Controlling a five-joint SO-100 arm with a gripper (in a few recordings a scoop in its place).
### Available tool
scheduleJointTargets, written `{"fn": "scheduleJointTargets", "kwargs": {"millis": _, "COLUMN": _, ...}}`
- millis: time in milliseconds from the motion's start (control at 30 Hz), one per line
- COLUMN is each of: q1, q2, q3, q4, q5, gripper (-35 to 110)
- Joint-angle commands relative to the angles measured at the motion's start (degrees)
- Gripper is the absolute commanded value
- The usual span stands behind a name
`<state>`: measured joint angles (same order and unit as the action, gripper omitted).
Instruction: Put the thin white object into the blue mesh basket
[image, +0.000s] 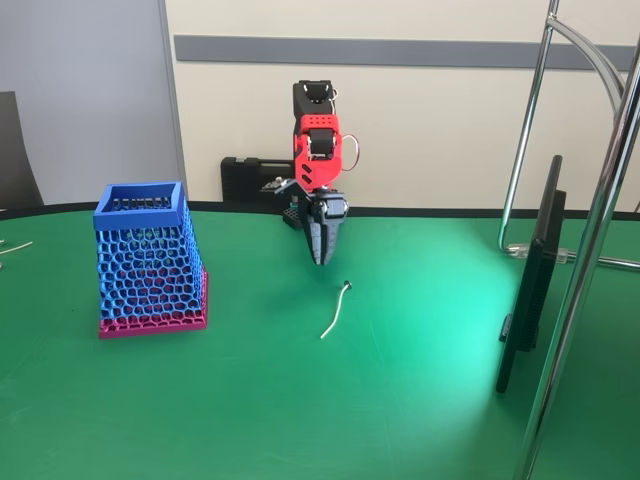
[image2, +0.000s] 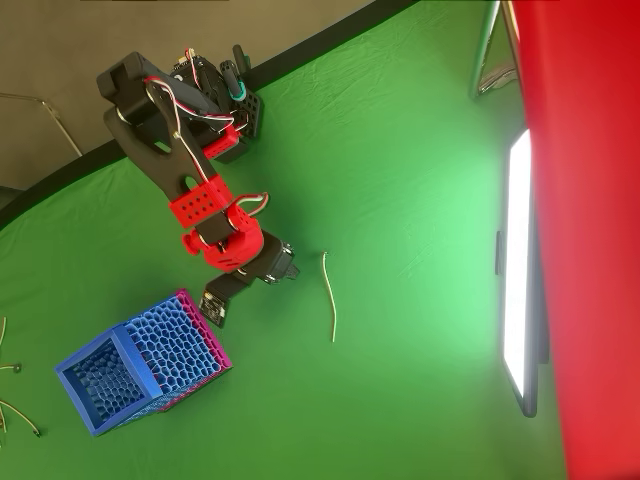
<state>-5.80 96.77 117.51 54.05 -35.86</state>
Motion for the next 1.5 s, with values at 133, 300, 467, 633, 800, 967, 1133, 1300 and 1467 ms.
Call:
{"fn": "scheduleJointTargets", "kwargs": {"millis": 133, "q1": -2.46, "q2": -7.38, "q3": -9.4, "q4": 8.09, "q5": -6.06, "gripper": 17}}
{"fn": "scheduleJointTargets", "kwargs": {"millis": 300, "q1": -4.22, "q2": -11.95, "q3": -12.74, "q4": 10.28, "q5": -8.79, "gripper": 17}}
{"fn": "scheduleJointTargets", "kwargs": {"millis": 467, "q1": -5.45, "q2": -16.0, "q3": -18.02, "q4": 11.87, "q5": -8.0, "gripper": 17}}
{"fn": "scheduleJointTargets", "kwargs": {"millis": 633, "q1": -6.15, "q2": -18.63, "q3": -21.18, "q4": 13.1, "q5": -8.53, "gripper": 17}}
{"fn": "scheduleJointTargets", "kwargs": {"millis": 800, "q1": -6.24, "q2": -20.48, "q3": -22.59, "q4": 13.36, "q5": -10.02, "gripper": 17}}
{"fn": "scheduleJointTargets", "kwargs": {"millis": 967, "q1": -6.42, "q2": -22.76, "q3": -23.99, "q4": 13.54, "q5": -10.46, "gripper": 17}}
{"fn": "scheduleJointTargets", "kwargs": {"millis": 1133, "q1": -6.86, "q2": -24.87, "q3": -24.61, "q4": 13.54, "q5": -10.81, "gripper": 17}}
{"fn": "scheduleJointTargets", "kwargs": {"millis": 1300, "q1": -7.56, "q2": -25.93, "q3": -25.58, "q4": 13.54, "q5": -10.63, "gripper": 17}}
{"fn": "scheduleJointTargets", "kwargs": {"millis": 1467, "q1": -8.17, "q2": -26.28, "q3": -26.63, "q4": 13.54, "q5": -10.11, "gripper": 17}}
